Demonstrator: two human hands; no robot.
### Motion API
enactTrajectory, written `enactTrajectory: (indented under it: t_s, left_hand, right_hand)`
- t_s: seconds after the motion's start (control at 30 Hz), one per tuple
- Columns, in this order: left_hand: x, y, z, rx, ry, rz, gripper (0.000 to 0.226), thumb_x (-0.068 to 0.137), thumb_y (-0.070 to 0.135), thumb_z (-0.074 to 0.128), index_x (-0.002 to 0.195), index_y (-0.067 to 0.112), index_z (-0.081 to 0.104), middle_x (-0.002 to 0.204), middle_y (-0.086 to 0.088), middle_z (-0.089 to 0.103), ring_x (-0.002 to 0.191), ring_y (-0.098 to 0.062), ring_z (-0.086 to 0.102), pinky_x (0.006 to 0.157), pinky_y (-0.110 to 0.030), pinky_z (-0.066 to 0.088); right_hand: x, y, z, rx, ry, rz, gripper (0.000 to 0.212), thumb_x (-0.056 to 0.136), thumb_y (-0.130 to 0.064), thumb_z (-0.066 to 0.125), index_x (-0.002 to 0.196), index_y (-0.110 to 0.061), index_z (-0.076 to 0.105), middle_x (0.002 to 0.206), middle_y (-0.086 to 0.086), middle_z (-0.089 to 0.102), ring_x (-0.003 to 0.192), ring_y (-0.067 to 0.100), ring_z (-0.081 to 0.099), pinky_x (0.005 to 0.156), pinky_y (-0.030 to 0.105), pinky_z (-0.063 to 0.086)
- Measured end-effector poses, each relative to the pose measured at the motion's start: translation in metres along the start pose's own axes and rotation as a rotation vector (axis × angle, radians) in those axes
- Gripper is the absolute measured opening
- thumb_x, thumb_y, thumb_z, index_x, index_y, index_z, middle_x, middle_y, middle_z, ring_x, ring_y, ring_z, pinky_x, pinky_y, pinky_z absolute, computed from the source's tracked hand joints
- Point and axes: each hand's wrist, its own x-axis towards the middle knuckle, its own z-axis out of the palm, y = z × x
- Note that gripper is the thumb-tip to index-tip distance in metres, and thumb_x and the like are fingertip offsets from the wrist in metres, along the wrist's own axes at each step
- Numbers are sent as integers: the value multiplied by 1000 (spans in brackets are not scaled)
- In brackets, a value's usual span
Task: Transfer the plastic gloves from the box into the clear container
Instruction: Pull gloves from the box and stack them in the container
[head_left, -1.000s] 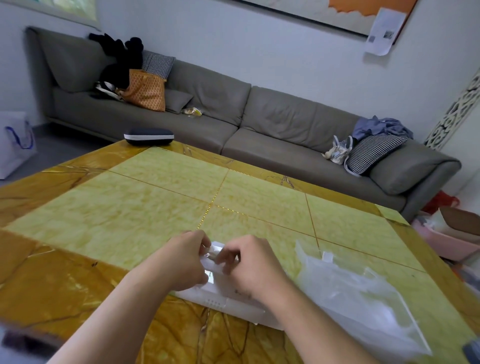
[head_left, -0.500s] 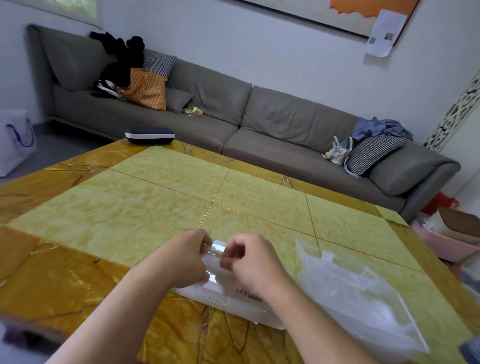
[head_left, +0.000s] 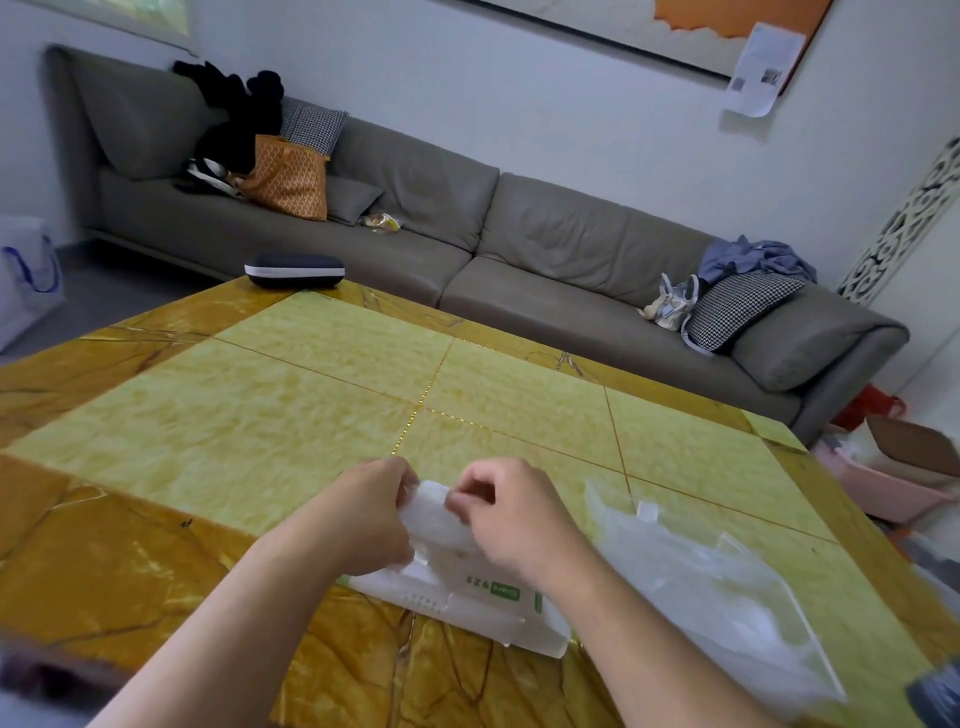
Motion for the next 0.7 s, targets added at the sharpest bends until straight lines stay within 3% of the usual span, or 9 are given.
enactTrajectory:
  t_s: [0.1,0.17,0.3,0.4,0.47,0.53,0.57,0.6,0.7]
  left_hand:
    - [-1,2,0,14,-13,-14,49,74,12,79,112,27,51,99,9,49,78,-10,50,60,-23,39]
    - [-2,3,-1,9,-23,-25,53,77,14,78,121,28,52,107,8,50,86,-13,53,64,-23,42]
    - [-2,1,-1,13,-49,-22,54,80,12,73,127,30,52,104,13,51,87,-9,55,67,-21,45]
    - [1,11,-7,-228,67,24,32,90,7,63,112,31,65,104,11,68,93,-5,63,84,-26,55]
    - [-10,29,-17,-767,83,79,12,96,19,65,104,23,73,101,3,78,105,-19,69,95,-34,52]
    - [-23,46,-28,-1244,-128,215,57,98,55,48,117,8,74,116,-12,75,118,-33,66,103,-43,46]
    - [-29,54,-30,-1289,-205,274,74,97,67,37,121,7,73,122,-17,72,120,-33,65,105,-46,43]
    - [-35,59,-29,-1253,-215,301,76,95,71,35,119,10,75,122,-16,72,117,-30,67,106,-48,43]
    - [-38,69,-17,-928,1,303,36,91,50,64,97,19,81,98,-8,78,94,-25,74,102,-56,50]
  right_hand:
    - [3,-5,-12,266,212,-29,19,101,-22,69,83,-22,75,72,-8,71,68,7,64,68,26,53]
    - [4,-8,-28,531,289,-49,19,103,-18,65,86,-16,74,70,-4,68,69,11,62,76,33,56]
    - [1,-19,-61,1063,285,-63,22,107,-10,56,89,-6,69,69,6,59,58,20,56,61,38,53]
    - [-10,-24,-71,1075,279,-45,25,108,-10,53,90,-6,71,64,6,59,54,21,59,55,36,53]
    - [-16,-21,-70,1040,309,-20,27,108,-11,54,90,-8,74,66,6,64,56,21,63,58,36,55]
    - [-22,-16,-64,999,330,5,31,107,-14,55,88,-14,79,75,7,71,65,21,68,64,39,56]
    - [-25,-13,-61,979,337,24,31,107,-15,56,88,-16,81,80,7,74,69,22,70,65,38,57]
    - [-28,-12,-58,967,337,47,31,107,-15,57,88,-17,81,82,7,75,71,21,71,63,37,57]
    - [-38,-6,-55,982,346,99,29,106,-15,58,87,-14,79,83,9,76,69,23,72,60,38,60]
